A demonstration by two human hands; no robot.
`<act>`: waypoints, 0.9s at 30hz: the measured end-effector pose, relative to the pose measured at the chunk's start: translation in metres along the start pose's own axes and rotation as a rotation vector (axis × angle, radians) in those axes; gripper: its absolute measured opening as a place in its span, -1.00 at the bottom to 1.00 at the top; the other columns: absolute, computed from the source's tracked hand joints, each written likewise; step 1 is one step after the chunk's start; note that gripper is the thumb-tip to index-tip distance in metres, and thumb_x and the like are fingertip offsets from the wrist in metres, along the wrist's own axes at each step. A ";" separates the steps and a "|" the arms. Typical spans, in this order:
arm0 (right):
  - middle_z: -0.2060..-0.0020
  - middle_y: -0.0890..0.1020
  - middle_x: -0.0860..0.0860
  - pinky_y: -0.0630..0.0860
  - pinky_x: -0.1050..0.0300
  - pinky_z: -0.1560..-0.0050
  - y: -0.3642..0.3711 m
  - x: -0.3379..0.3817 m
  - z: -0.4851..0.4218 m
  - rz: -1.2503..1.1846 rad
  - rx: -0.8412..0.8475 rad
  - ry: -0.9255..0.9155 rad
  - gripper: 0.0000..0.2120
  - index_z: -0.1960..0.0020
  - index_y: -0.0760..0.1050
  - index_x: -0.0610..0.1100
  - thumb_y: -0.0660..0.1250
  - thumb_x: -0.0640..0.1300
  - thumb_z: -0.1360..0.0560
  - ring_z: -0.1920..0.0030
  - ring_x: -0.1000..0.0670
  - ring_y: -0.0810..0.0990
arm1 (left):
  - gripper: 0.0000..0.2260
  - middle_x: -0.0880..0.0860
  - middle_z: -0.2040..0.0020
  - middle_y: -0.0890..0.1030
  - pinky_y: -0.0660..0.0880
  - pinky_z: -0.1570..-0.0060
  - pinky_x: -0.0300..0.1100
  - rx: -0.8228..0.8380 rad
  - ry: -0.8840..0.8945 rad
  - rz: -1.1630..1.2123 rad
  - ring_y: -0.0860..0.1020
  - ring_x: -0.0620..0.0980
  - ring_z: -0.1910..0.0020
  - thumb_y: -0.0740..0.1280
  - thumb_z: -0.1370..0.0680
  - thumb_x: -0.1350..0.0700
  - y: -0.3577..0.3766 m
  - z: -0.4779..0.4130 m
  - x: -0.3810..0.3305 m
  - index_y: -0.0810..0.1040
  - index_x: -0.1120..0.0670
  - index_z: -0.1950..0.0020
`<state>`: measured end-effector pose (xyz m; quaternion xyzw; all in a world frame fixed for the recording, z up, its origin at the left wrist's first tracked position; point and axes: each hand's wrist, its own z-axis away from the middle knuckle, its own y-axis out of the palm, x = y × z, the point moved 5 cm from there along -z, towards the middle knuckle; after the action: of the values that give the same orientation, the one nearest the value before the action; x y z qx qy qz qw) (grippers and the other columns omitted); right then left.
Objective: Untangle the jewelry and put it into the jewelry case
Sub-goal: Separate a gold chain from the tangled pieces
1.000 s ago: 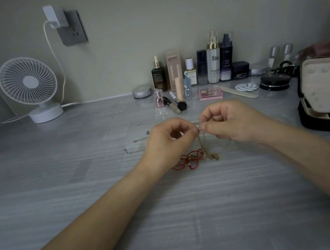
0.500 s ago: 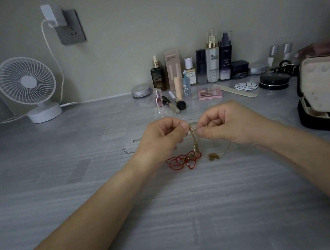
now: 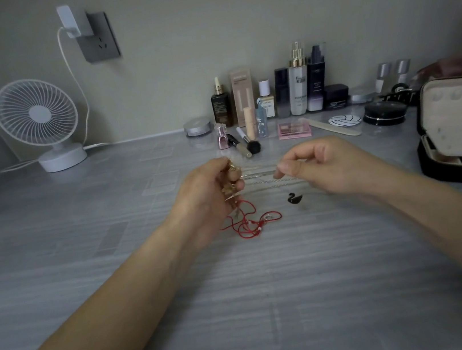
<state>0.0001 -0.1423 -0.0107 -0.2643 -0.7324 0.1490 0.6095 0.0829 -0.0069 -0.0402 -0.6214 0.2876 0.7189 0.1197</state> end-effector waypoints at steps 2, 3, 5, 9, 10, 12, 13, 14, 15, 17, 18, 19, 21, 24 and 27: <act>0.69 0.39 0.31 0.26 0.52 0.53 -0.002 0.001 0.000 -0.011 -0.034 0.002 -0.84 0.16 0.55 -0.08 0.23 -0.13 -0.55 0.59 0.36 0.40 | -0.76 -0.09 0.50 0.40 0.32 0.31 -0.22 -0.005 -0.005 0.001 0.40 -0.13 0.47 0.11 -0.59 0.13 -0.001 0.000 0.000 0.35 0.04 0.28; 0.69 0.40 0.26 0.26 0.49 0.55 -0.004 0.000 0.000 -0.030 -0.062 0.016 -0.81 0.20 0.55 -0.10 0.23 -0.16 -0.55 0.61 0.30 0.40 | -0.76 -0.09 0.51 0.38 0.31 0.31 -0.22 -0.006 -0.007 -0.003 0.39 -0.13 0.48 0.10 -0.59 0.13 -0.001 0.000 0.000 0.34 0.04 0.29; 0.66 0.36 0.15 0.18 0.41 0.56 -0.008 -0.005 -0.001 -0.109 -0.127 0.063 -0.76 0.31 0.53 -0.12 0.23 -0.22 -0.51 0.63 0.17 0.30 | -0.76 -0.09 0.51 0.34 0.28 0.32 -0.22 -0.003 -0.010 -0.016 0.36 -0.14 0.51 0.10 -0.59 0.13 -0.001 0.000 0.000 0.32 0.03 0.29; 0.44 0.51 0.02 0.30 0.29 0.56 -0.015 -0.014 -0.002 -0.260 -0.256 0.156 -0.75 0.39 0.47 -0.14 0.23 -0.24 -0.46 0.52 0.10 0.46 | -0.76 -0.08 0.51 0.29 0.24 0.35 -0.22 0.027 -0.019 -0.032 0.29 -0.12 0.53 0.09 -0.60 0.15 0.002 -0.001 0.003 0.29 0.03 0.29; 0.39 0.54 0.01 0.36 0.27 0.53 -0.016 -0.015 -0.003 -0.302 -0.273 0.172 -0.76 0.39 0.47 -0.14 0.23 -0.24 -0.46 0.47 0.10 0.52 | -0.75 -0.08 0.51 0.30 0.24 0.36 -0.21 0.036 -0.015 -0.046 0.29 -0.12 0.53 0.09 -0.60 0.15 0.002 -0.001 0.004 0.29 0.04 0.29; 0.30 0.57 -0.02 0.49 0.21 0.43 -0.017 -0.018 -0.004 -0.423 -0.300 0.201 -0.75 0.40 0.46 -0.16 0.24 -0.25 -0.45 0.37 0.07 0.58 | -0.76 -0.08 0.50 0.34 0.24 0.41 -0.23 0.044 -0.004 -0.088 0.30 -0.13 0.53 0.10 -0.60 0.15 0.003 0.000 0.005 0.30 0.04 0.28; 0.27 0.58 -0.02 0.53 0.17 0.35 -0.018 -0.019 -0.004 -0.478 -0.316 0.207 -0.75 0.40 0.45 -0.17 0.24 -0.26 -0.45 0.34 0.05 0.59 | -0.77 -0.08 0.49 0.37 0.23 0.45 -0.25 0.041 -0.001 -0.106 0.30 -0.13 0.54 0.11 -0.60 0.16 0.003 0.001 0.006 0.30 0.04 0.27; 0.27 0.58 -0.02 0.52 0.13 0.26 -0.020 -0.019 -0.004 -0.504 -0.333 0.205 -0.74 0.42 0.45 -0.16 0.24 -0.25 -0.45 0.30 0.04 0.59 | -0.77 -0.07 0.47 0.39 0.21 0.50 -0.28 0.035 0.002 -0.126 0.30 -0.14 0.54 0.11 -0.61 0.16 0.002 0.001 0.006 0.32 0.05 0.26; 0.28 0.59 0.00 0.49 0.11 0.17 -0.022 -0.020 -0.004 -0.500 -0.350 0.198 -0.71 0.45 0.45 -0.13 0.24 -0.24 -0.44 0.28 0.04 0.59 | -0.78 -0.07 0.45 0.41 0.19 0.55 -0.31 0.026 0.003 -0.149 0.31 -0.15 0.54 0.12 -0.61 0.16 0.002 0.002 0.006 0.33 0.05 0.25; 0.34 0.60 0.05 0.45 0.11 0.10 -0.024 -0.021 -0.005 -0.529 -0.354 0.183 -0.64 0.55 0.41 -0.06 0.22 -0.24 -0.41 0.27 0.07 0.59 | -0.78 -0.05 0.40 0.44 0.16 0.60 -0.36 0.004 0.005 -0.200 0.32 -0.15 0.53 0.14 -0.61 0.16 0.001 0.004 0.006 0.35 0.05 0.25; 0.38 0.59 0.05 0.46 0.12 0.11 -0.024 -0.021 -0.006 -0.593 -0.335 0.180 -0.61 0.57 0.39 -0.05 0.19 -0.25 -0.41 0.32 0.07 0.58 | -0.79 -0.04 0.38 0.45 0.15 0.60 -0.37 -0.008 0.010 -0.225 0.32 -0.15 0.53 0.15 -0.61 0.15 0.001 0.004 0.006 0.36 0.06 0.24; 0.43 0.58 0.03 0.48 0.14 0.16 -0.022 -0.021 -0.006 -0.681 -0.298 0.177 -0.61 0.57 0.38 -0.07 0.16 -0.27 -0.42 0.37 0.06 0.56 | -0.79 -0.03 0.36 0.47 0.15 0.61 -0.37 -0.020 0.018 -0.246 0.32 -0.15 0.52 0.16 -0.61 0.15 0.001 0.004 0.006 0.38 0.06 0.23; 0.49 0.52 0.00 0.46 0.22 0.40 -0.017 -0.018 -0.006 -0.790 -0.207 0.181 -0.68 0.47 0.34 -0.11 0.12 -0.26 -0.45 0.50 0.05 0.47 | -0.81 -0.02 0.30 0.52 0.16 0.62 -0.37 -0.045 0.036 -0.278 0.34 -0.14 0.50 0.17 -0.61 0.15 0.000 0.005 0.007 0.42 0.08 0.21; 0.51 0.49 -0.02 0.28 0.33 0.57 -0.014 -0.019 -0.005 -0.709 -0.129 0.223 -0.74 0.39 0.33 -0.14 0.11 -0.22 -0.47 0.63 0.08 0.34 | -0.80 -0.03 0.24 0.55 0.17 0.61 -0.36 -0.090 0.077 -0.280 0.35 -0.12 0.46 0.18 -0.61 0.15 -0.002 0.007 0.004 0.45 0.08 0.21; 0.51 0.51 -0.03 0.23 0.35 0.61 -0.008 -0.021 -0.004 -0.564 -0.054 0.282 -0.73 0.32 0.47 -0.17 0.14 -0.15 -0.51 0.66 0.08 0.32 | -0.80 -0.04 0.29 0.58 0.15 0.59 -0.33 -0.090 0.109 -0.230 0.35 -0.13 0.47 0.18 -0.61 0.15 -0.001 0.008 -0.001 0.43 0.07 0.22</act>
<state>0.0045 -0.1615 -0.0226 -0.0853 -0.6886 -0.0836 0.7152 0.0769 -0.0010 -0.0395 -0.6931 0.1877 0.6779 0.1576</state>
